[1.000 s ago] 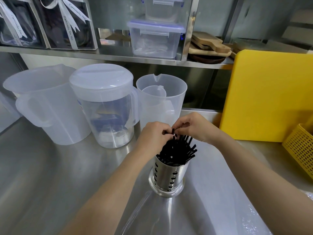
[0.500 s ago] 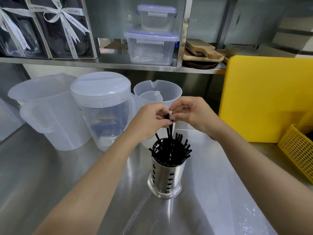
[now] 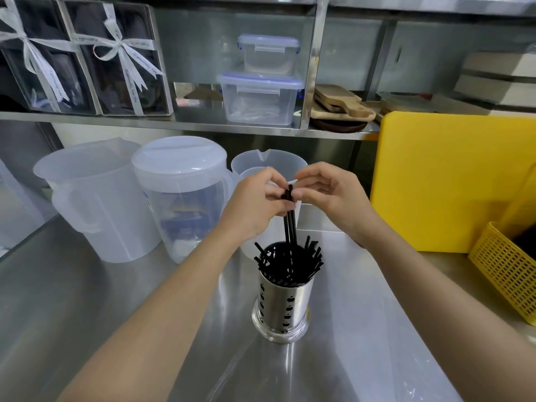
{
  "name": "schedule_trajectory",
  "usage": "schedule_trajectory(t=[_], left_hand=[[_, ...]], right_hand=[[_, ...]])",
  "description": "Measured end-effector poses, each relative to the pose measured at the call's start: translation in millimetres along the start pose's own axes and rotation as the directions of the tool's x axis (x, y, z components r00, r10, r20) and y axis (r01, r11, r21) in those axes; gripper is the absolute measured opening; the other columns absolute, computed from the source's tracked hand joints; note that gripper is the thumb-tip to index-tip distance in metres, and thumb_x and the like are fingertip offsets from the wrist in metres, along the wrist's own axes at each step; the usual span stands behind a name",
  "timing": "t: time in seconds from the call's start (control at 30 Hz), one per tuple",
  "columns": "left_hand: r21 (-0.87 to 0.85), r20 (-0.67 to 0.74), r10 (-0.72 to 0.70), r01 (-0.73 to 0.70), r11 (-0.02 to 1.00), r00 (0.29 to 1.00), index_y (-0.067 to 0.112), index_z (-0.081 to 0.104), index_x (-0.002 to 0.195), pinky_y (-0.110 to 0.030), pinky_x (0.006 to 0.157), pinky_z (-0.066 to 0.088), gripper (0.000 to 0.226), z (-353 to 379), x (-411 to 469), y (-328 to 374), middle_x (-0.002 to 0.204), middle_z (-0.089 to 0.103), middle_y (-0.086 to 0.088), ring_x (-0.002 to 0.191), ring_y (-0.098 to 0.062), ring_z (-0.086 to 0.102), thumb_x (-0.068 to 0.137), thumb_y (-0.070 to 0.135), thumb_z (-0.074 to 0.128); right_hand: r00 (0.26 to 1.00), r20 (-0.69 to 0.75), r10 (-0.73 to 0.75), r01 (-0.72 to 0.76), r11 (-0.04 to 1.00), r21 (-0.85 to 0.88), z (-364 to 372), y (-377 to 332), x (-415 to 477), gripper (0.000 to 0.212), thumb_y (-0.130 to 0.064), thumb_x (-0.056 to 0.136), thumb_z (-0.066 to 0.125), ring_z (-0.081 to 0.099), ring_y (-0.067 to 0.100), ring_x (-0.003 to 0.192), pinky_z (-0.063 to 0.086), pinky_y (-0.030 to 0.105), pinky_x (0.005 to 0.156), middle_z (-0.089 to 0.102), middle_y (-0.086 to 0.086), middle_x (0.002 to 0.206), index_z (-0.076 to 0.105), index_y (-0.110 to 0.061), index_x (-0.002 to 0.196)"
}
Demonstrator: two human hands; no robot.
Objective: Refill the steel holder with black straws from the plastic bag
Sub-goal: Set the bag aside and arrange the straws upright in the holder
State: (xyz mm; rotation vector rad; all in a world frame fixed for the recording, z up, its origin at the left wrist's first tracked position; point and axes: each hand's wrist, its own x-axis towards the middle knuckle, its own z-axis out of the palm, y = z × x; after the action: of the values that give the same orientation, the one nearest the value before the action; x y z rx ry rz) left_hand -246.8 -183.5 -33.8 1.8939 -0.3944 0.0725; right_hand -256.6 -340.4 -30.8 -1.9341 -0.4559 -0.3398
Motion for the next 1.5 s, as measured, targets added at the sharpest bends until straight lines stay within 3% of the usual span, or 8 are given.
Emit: schedule_trajectory(t=[0.27, 0.47, 0.63, 0.73, 0.87, 1.17, 1.37, 1.5], left_hand=[[-0.392, -0.324, -0.106, -0.032, 0.919, 0.94, 0.014, 0.055, 0.083, -0.025, 0.073, 0.059, 0.021, -37.1, -3.6, 18.3, 0.089, 0.07, -0.013, 0.08, -0.019, 0.072, 0.076, -0.001, 0.069], [-0.618, -0.337, -0.288, 0.021, 0.786, 0.896, 0.005, 0.056, 0.102, -0.017, 0.068, 0.056, 0.026, -37.7, -3.9, 5.1, 0.093, 0.067, -0.01, 0.077, -0.013, 0.069, 0.079, -0.001, 0.066], [0.26, -0.46, 0.078, 0.05, 0.964, 0.885, 0.016, 0.038, 0.131, -0.025, 0.096, 0.037, 0.058, -22.5, -13.7, -11.4, 0.131, 0.051, -0.005, 0.119, -0.02, 0.047, 0.081, 0.014, 0.067], [0.802, -0.037, 0.535, -0.295, 0.52, 0.844, 0.014, 0.041, 0.134, -0.039, 0.107, 0.032, 0.07, -2.2, -22.0, -19.9, 0.139, 0.048, -0.008, 0.13, -0.027, 0.042, 0.073, 0.017, 0.074], [0.862, 0.277, 0.653, -0.483, 0.156, 0.705, 0.011, 0.055, 0.123, -0.042, 0.103, 0.041, 0.042, 27.3, -19.1, -32.1, 0.121, 0.065, -0.009, 0.118, -0.028, 0.057, 0.082, 0.012, 0.059], [0.365, 0.145, 0.139, -0.183, 0.913, 0.98, 0.012, 0.055, 0.111, -0.03, 0.081, 0.042, 0.022, 32.3, -29.4, -20.3, 0.101, 0.067, -0.001, 0.097, -0.021, 0.06, 0.097, 0.017, 0.039], [0.014, 0.285, 0.078, -0.085, 0.996, 0.955, 0.01, 0.059, 0.1, 0.0, 0.078, 0.04, 0.014, 35.3, -32.4, -18.2, 0.094, 0.066, -0.003, 0.083, 0.003, 0.061, 0.093, 0.008, 0.047], [-0.068, 0.236, 0.045, -0.03, 0.997, 0.971, 0.014, 0.056, 0.114, -0.003, 0.082, 0.043, 0.032, 32.4, -34.1, -22.7, 0.101, 0.064, 0.004, 0.091, 0.003, 0.06, 0.084, 0.01, 0.063]], right_hand=[[0.901, 0.306, 0.308, -0.283, 0.951, -0.123, -9.5, 12.0, -12.2, 0.029, -0.025, 0.089, 0.055, 0.058, 0.006, 0.105, 0.044, 0.016, 0.081, 0.064, -0.003, 0.113, 0.055, -0.019, 0.118], [0.895, 0.322, 0.31, -0.274, 0.95, -0.151, -5.0, 2.0, -19.6, 0.014, -0.015, 0.093, 0.048, 0.054, 0.01, 0.055, 0.048, 0.021, 0.057, 0.059, -0.002, 0.065, 0.059, -0.007, 0.096], [0.839, 0.315, 0.444, -0.449, 0.891, -0.059, -14.5, -4.0, -23.3, 0.015, -0.013, 0.095, 0.044, 0.032, 0.006, 0.041, 0.028, 0.015, 0.037, 0.043, 0.005, 0.062, 0.058, -0.006, 0.094], [0.756, 0.402, 0.517, -0.578, 0.815, 0.039, -25.7, -7.1, -25.2, 0.018, -0.011, 0.095, 0.044, 0.027, 0.008, 0.041, 0.023, 0.016, 0.035, 0.042, 0.005, 0.061, 0.059, -0.001, 0.097], [0.673, 0.514, 0.532, -0.633, 0.774, 0.027, -36.1, -13.4, -31.6, 0.022, -0.011, 0.094, 0.046, 0.028, 0.007, 0.036, 0.025, 0.015, 0.031, 0.045, 0.006, 0.06, 0.061, 0.004, 0.101], [0.879, 0.448, 0.166, -0.365, 0.837, 0.408, -60.1, -18.2, -43.9, 0.073, -0.037, 0.06, 0.081, 0.06, 0.017, 0.067, 0.051, 0.027, 0.057, 0.066, 0.007, 0.089, 0.055, -0.015, 0.124], [0.966, 0.26, 0.005, -0.004, 1.0, -0.004, -30.4, -39.5, -39.3, 0.002, -0.019, 0.079, 0.066, 0.049, 0.007, 0.053, 0.041, 0.018, 0.05, 0.063, 0.003, 0.066, 0.066, -0.02, 0.077], [0.987, 0.163, -0.002, 0.051, 0.953, -0.297, -10.0, -26.6, -34.0, 0.026, -0.021, 0.086, 0.06, 0.047, -0.001, 0.047, 0.036, 0.008, 0.046, 0.049, -0.011, 0.051, 0.051, -0.018, 0.062]])
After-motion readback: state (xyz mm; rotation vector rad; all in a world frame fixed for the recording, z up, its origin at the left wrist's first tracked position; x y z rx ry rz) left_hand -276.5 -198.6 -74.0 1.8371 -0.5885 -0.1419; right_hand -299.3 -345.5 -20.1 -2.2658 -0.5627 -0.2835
